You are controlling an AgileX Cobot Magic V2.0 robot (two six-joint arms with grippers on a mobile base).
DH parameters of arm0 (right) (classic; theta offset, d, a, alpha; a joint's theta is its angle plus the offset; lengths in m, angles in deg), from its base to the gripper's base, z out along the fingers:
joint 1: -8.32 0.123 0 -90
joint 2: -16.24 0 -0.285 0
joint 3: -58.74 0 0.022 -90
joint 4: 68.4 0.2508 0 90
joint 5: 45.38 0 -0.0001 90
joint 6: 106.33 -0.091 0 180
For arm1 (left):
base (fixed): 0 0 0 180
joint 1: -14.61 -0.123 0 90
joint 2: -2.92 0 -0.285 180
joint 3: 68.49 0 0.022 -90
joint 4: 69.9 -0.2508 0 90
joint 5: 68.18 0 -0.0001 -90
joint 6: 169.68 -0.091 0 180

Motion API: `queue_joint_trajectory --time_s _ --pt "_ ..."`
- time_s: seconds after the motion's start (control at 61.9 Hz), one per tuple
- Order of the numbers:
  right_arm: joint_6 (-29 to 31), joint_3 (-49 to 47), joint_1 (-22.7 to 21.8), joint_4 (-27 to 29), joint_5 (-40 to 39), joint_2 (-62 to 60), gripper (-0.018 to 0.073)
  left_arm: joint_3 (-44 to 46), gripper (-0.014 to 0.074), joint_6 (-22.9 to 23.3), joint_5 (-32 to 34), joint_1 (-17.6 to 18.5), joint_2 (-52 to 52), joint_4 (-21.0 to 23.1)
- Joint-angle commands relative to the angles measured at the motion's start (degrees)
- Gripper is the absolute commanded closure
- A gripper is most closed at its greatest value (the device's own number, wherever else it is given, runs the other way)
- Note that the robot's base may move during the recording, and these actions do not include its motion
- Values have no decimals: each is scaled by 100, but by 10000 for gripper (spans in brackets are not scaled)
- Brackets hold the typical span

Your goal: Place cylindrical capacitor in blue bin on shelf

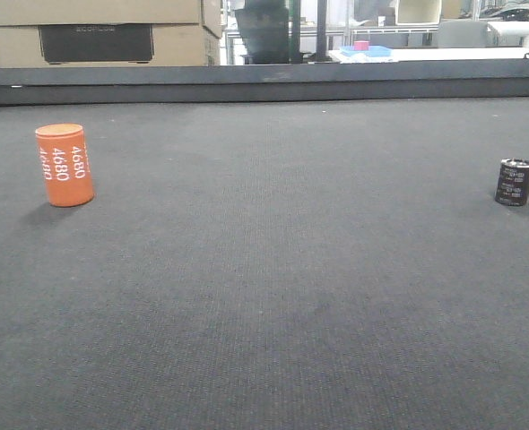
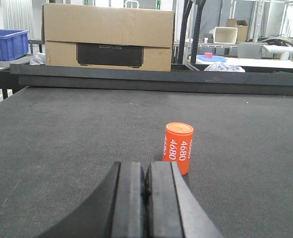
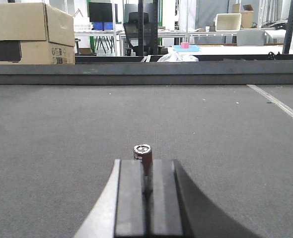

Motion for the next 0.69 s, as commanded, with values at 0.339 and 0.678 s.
queue_joint_trajectory --time_s 0.339,0.678 --pt "23 0 -36 -8 -110 -19 724 8 707 33 99 -10 -26 -12" --pt "74 0 -36 -302 -308 -19 724 8 707 33 292 -10 -26 -117"
